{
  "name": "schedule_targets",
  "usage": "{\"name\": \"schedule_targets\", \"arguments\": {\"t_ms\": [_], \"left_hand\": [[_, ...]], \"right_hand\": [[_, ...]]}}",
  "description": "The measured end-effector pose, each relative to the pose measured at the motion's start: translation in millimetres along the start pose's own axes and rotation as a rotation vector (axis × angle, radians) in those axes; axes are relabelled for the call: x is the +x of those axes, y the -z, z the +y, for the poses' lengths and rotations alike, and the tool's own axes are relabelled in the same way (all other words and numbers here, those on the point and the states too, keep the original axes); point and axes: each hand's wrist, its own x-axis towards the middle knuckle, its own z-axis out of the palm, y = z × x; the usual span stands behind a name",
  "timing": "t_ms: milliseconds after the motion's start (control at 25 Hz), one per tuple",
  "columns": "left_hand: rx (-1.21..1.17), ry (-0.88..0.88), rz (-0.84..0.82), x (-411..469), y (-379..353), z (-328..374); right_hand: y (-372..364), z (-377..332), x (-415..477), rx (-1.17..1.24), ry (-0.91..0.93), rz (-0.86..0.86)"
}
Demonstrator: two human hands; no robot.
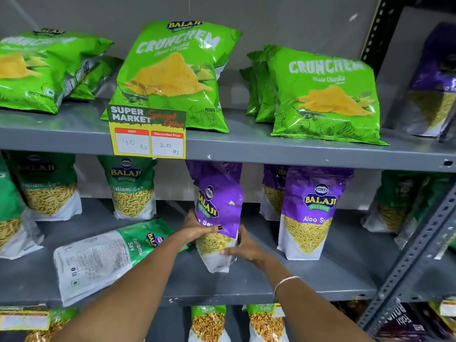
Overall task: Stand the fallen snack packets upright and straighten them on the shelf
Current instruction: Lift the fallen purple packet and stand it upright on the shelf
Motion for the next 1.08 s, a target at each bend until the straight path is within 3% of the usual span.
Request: {"name": "schedule_targets", "arguments": {"t_ms": [80,280,480,680,840,920,1000,1080], "left_hand": [[-0.049,0.02,-0.016,-1,-2,1],[0.024,0.041,0.052,-6,4,2],[0.093,0.052,0.128,12,12,-19],[0.178,0.096,0.207,3,-2,-13],[0.198,0.119,0.197,-15,-5,-4],[0.218,0.105,0.14,-20,5,-6],[0.304,0.101,0.113,-22,27,-12],[0.45,0.113,0.155,-27,62,-16]], "right_hand": [[13,-3,0,-0.015,0.045,-0.031],[34,-7,6,-0.022,0.017,0.105],[36,-14,9,0.093,0.048,-0.071],[33,-3,22,0.127,0.079,-0.017],[36,-8,27,-0.076,0.004,-0.111],[36,-26,17,-0.316,-0.125,-0.204],[39,-47,8,-0.613,-0.419,-0.3],[32,-63,5,-0.717,-0.656,-0.412]]}}
